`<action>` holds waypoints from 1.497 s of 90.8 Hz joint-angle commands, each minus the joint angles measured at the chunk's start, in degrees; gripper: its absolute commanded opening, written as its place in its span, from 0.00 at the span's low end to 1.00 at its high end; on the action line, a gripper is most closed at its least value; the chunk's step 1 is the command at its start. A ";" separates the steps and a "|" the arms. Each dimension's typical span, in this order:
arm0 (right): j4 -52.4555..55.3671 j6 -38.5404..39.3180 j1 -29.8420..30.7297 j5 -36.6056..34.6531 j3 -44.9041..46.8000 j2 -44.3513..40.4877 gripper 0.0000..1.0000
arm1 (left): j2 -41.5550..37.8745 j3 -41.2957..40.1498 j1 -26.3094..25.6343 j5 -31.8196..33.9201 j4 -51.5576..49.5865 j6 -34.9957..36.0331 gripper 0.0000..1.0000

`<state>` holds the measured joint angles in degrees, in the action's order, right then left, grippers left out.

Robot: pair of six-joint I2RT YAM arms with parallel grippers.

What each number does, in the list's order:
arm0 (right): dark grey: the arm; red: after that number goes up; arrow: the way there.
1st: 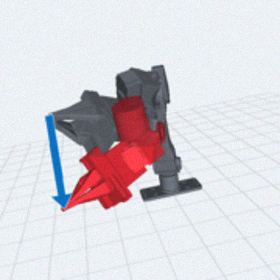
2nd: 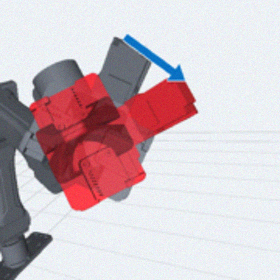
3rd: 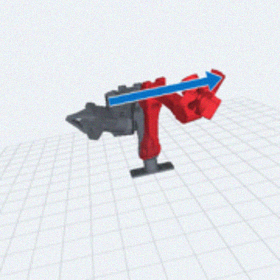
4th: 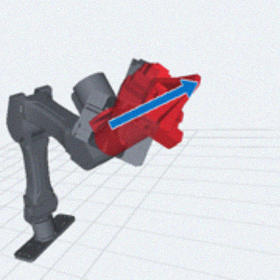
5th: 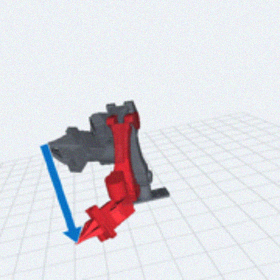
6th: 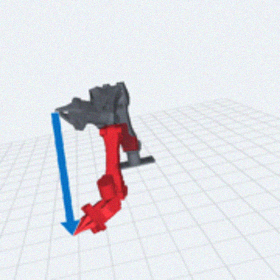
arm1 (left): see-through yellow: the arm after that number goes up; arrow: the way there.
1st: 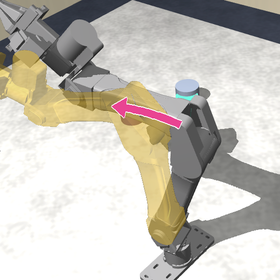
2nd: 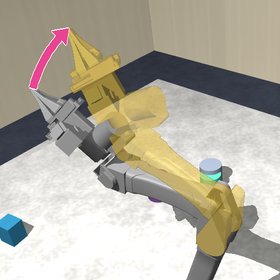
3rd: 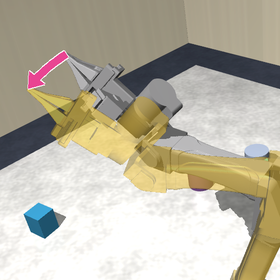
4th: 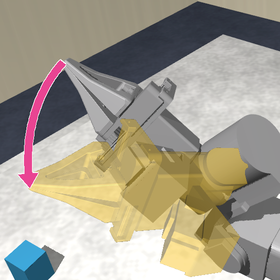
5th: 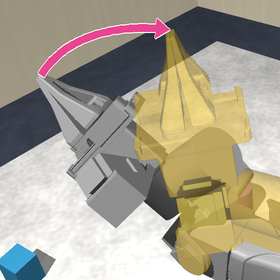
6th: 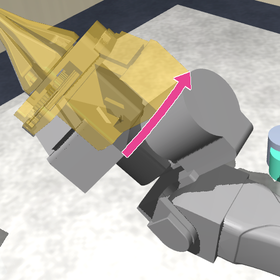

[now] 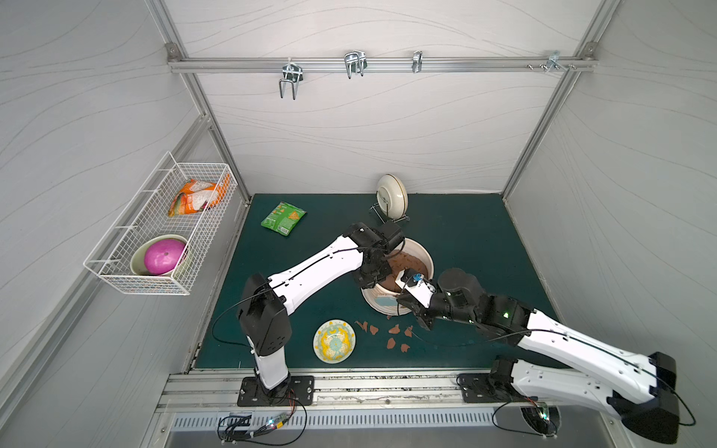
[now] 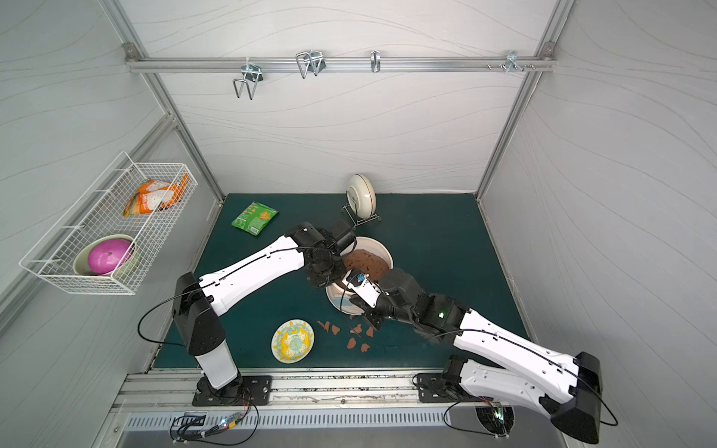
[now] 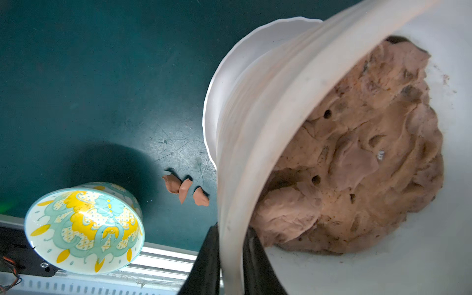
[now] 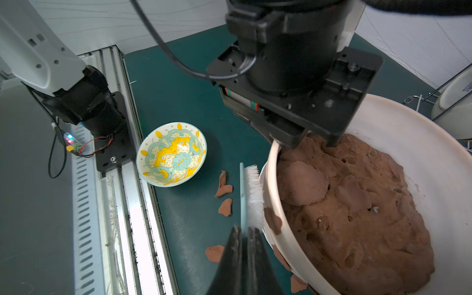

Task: Scrub the dried mud off the ceramic pot
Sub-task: Rotate the pot on the tray, then brush off the soil from the pot.

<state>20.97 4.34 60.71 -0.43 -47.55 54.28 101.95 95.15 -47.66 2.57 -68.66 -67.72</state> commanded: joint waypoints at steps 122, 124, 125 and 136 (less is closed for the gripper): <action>-2.82 4.90 1.70 -0.08 -4.51 8.21 0.00 | 3.87 2.39 5.34 -3.35 5.36 23.15 0.09; -3.03 5.07 1.87 -0.84 -4.14 8.38 0.00 | 3.96 2.42 5.48 -3.59 5.29 23.51 0.09; -3.12 5.15 2.00 -1.26 -3.96 8.52 0.00 | 4.04 2.41 5.56 -3.69 5.29 23.60 0.09; -2.67 6.39 3.92 -7.67 -2.98 10.00 0.00 | 4.64 2.51 6.03 -4.33 5.38 24.43 0.08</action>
<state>19.73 8.88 63.11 -2.31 -51.70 63.07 103.68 96.95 -42.37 0.62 -67.88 -48.16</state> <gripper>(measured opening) 0.083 0.159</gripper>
